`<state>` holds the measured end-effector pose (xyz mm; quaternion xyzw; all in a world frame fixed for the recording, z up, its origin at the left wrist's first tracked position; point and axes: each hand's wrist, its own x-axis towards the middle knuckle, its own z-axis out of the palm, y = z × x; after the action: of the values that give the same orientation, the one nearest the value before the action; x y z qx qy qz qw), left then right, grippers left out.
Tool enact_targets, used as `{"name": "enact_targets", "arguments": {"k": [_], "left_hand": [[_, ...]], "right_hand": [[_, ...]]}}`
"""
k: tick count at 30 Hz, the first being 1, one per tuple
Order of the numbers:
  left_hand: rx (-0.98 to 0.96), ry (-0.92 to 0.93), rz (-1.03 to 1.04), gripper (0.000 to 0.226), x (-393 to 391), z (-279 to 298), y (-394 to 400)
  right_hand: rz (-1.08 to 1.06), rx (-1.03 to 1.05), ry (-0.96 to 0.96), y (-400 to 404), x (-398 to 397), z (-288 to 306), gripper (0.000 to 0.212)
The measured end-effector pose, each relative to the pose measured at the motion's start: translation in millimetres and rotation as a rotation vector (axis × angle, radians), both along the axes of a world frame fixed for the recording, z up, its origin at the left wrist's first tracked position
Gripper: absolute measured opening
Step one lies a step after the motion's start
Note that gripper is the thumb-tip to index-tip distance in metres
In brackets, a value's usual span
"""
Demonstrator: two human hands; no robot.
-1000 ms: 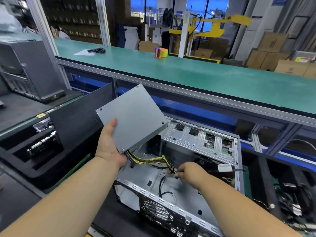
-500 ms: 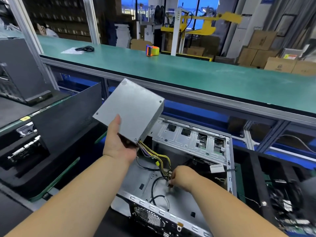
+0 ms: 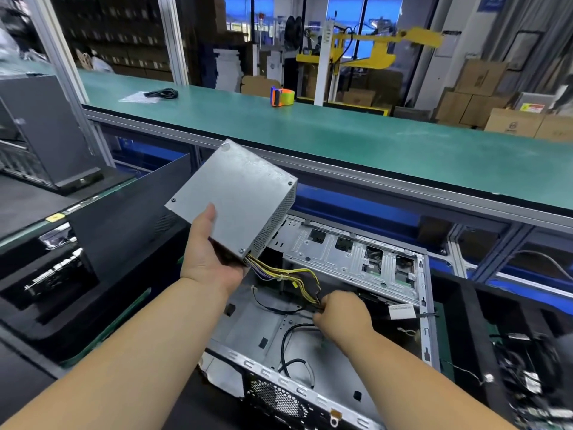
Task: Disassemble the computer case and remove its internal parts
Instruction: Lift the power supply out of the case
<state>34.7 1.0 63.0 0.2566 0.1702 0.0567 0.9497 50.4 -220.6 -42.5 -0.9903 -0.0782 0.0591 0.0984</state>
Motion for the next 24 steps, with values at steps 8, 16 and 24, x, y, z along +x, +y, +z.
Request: {"name": "enact_targets", "arguments": {"k": [8,16,24], "left_hand": [[0.034,-0.002,-0.005,0.043,-7.9,2.4,-0.5],[0.063,0.007,0.040,0.039,-18.6,4.7,13.4],[0.086,-0.009,0.078,0.038,-30.3,11.3,30.4]], "right_hand": [[0.006,0.046,-0.087,-5.7,0.8,-4.5,0.015],[-0.087,0.235,-0.125,-2.4,-4.7,-2.1,0.017],[0.051,0.341,0.099,7.3,-15.8,-4.2,0.078]]}}
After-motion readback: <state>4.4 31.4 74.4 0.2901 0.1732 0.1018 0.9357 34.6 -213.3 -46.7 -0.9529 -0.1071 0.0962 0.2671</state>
